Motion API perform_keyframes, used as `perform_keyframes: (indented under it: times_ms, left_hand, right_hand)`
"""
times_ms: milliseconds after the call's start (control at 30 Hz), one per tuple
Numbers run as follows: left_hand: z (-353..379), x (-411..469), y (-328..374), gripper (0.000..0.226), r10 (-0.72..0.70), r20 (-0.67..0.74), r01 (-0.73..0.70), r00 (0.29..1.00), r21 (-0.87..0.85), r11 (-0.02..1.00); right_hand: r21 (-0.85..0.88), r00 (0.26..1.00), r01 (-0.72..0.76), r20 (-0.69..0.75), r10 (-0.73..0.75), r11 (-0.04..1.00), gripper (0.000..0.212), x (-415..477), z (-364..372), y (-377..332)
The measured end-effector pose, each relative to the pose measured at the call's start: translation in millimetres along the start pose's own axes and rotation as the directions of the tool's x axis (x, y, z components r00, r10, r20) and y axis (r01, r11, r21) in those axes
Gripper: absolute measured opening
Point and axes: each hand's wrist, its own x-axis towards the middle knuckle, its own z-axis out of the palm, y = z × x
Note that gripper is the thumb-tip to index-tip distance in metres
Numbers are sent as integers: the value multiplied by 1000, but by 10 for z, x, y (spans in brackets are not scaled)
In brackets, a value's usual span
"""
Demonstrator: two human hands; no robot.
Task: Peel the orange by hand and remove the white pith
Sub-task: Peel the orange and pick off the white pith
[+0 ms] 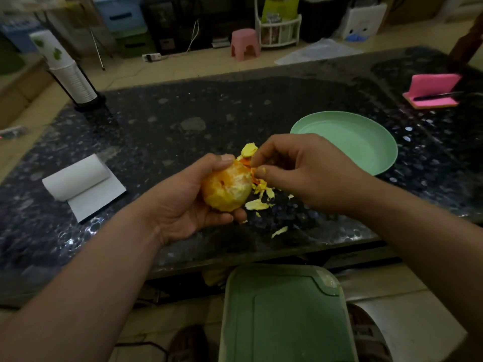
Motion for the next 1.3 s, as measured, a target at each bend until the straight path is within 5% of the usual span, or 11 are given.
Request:
perform_keyframes:
  times_ms: [433,667,900,1067,1300]
  left_hand:
    - [64,49,-17,29,89,-140,-67,986,154,986]
    - [58,107,-47,46,117,-168,-71,979,255,964]
    - [43,35,-22,33,99,-118,-82,988,139,987]
    - [20,-9,7,48,116,-60,-117,991,-6,993]
    - [-92,-8,0,64,131,59,-123,990,-121,985]
  right_hand:
    - [-316,996,80,3,-84,945,6,12,83,-82]
    - [-485,991,108,-14,-131,868,16,5,196,-144]
    - [-84,997,-57,-51,53,995,13,2,175,-111]
    - [229,992,-125,12,125,965,8,25,98,-121]
    - [363,985,-161,-6,175,918,6,49,45,-69]
